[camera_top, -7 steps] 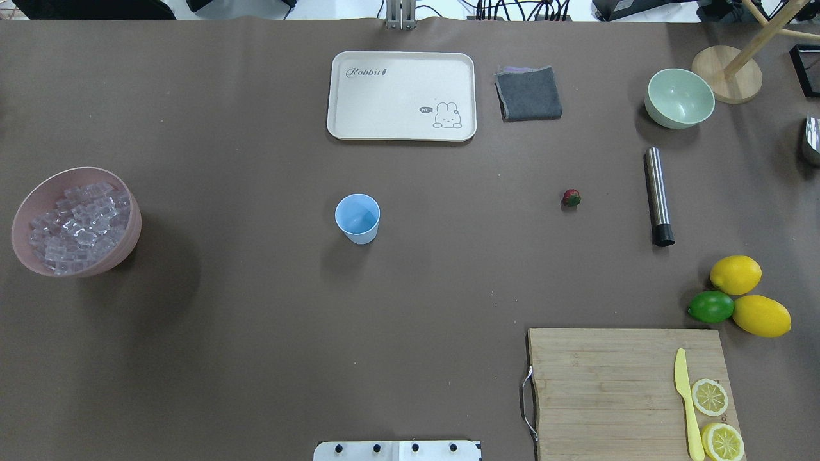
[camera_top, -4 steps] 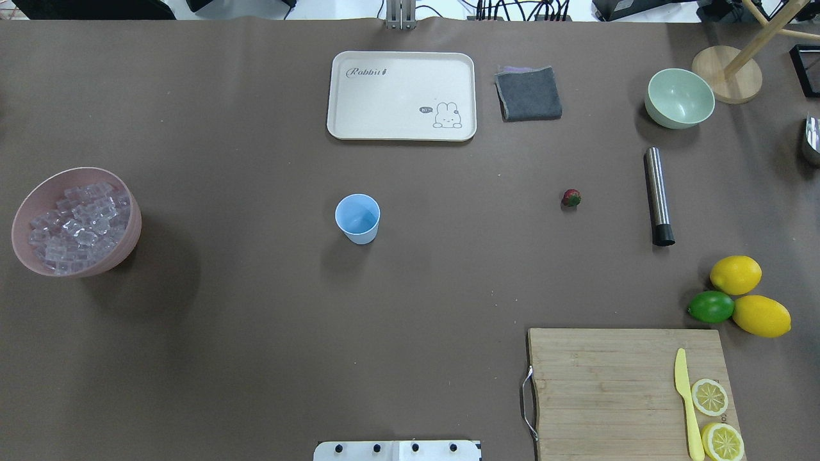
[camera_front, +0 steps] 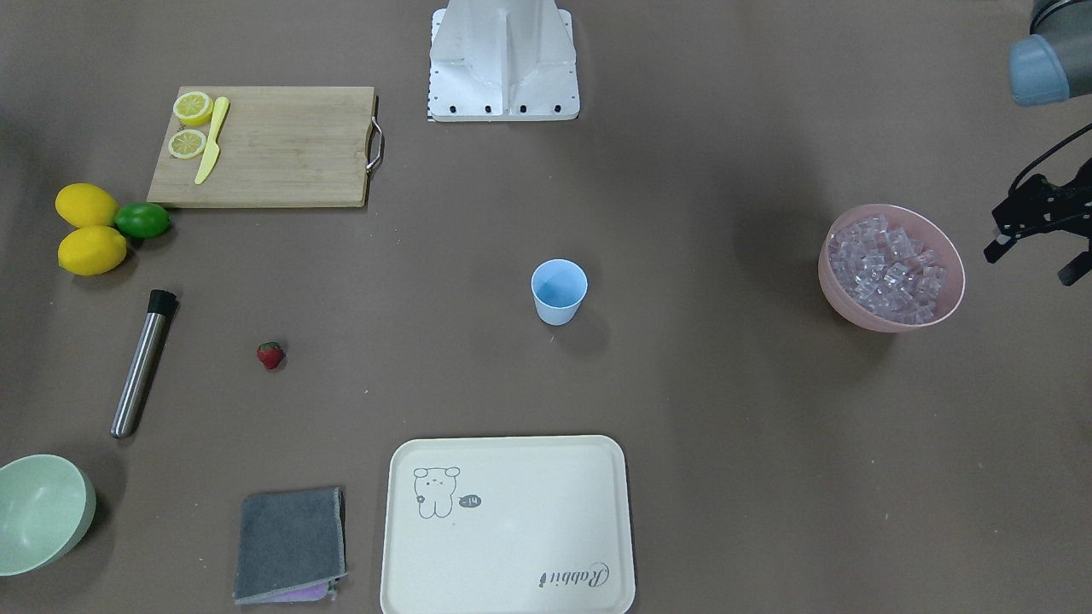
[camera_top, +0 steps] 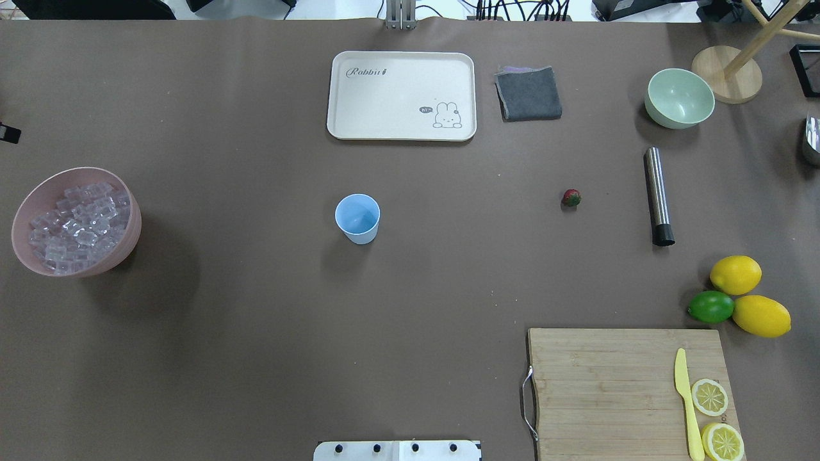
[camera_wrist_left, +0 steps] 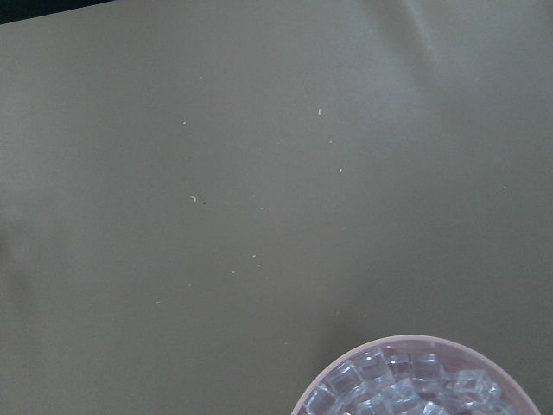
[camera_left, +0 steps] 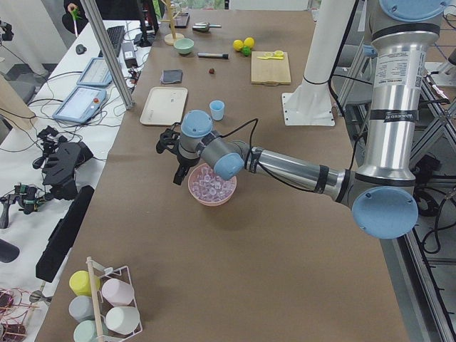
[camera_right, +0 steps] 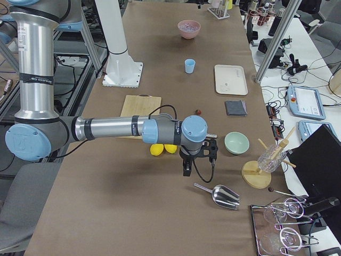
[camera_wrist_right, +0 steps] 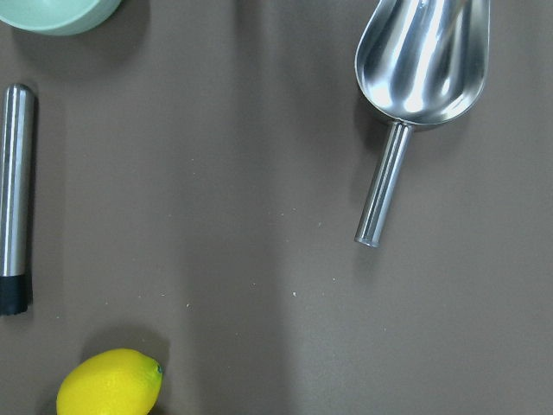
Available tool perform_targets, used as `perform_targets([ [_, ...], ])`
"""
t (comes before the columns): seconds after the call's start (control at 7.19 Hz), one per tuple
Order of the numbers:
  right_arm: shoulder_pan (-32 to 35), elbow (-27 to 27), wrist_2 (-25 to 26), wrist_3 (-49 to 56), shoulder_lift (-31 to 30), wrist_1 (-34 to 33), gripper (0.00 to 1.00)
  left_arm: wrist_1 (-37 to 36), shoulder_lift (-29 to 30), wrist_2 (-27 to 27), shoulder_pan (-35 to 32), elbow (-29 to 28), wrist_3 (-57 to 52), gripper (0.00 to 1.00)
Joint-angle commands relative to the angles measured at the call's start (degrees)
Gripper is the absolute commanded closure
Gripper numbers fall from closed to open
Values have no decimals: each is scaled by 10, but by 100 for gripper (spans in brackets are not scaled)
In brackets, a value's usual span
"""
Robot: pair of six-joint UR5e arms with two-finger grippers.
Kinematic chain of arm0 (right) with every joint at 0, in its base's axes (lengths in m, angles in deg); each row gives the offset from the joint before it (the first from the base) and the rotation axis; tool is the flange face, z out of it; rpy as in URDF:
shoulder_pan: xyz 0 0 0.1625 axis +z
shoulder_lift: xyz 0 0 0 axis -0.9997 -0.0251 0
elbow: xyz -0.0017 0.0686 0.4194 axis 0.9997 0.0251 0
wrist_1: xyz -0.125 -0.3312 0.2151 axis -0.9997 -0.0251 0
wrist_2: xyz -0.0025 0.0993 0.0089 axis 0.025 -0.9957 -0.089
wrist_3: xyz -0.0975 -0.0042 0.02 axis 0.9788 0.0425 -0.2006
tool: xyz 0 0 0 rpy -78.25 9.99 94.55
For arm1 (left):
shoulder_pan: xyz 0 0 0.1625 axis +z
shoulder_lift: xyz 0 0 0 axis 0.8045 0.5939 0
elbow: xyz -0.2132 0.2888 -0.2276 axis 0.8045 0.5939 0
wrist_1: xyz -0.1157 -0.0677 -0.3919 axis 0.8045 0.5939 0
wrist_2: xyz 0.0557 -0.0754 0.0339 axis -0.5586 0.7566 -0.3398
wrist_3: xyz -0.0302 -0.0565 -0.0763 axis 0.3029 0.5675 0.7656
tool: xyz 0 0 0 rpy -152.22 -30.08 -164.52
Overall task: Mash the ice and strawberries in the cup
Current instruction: 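Move the left gripper over the pink bowl of ice cubes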
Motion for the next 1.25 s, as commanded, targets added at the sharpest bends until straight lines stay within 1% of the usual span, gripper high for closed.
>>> perform_targets([
  [0.0, 0, 0, -1, 0, -2, 0, 0, 40, 3, -34, 58, 5, 16, 3],
  [0.28, 0, 2, 0, -1, -1, 0, 0, 42, 3, -84, 118, 0, 64, 3],
  [0.56, 0, 1, 0, 0, 0, 0, 0, 42, 3, -98, 156, -14, 65, 3],
  [0.7, 0, 1, 0, 0, -1, 0, 0, 43, 3, -101, 162, -16, 64, 21],
  [0.83, 0, 2, 0, 0, -1, 0, 0, 43, 3, -101, 162, -27, 60, 30],
  [1.11, 0, 2, 0, 0, -1, 0, 0, 43, 13, -101, 162, -45, 57, 33],
])
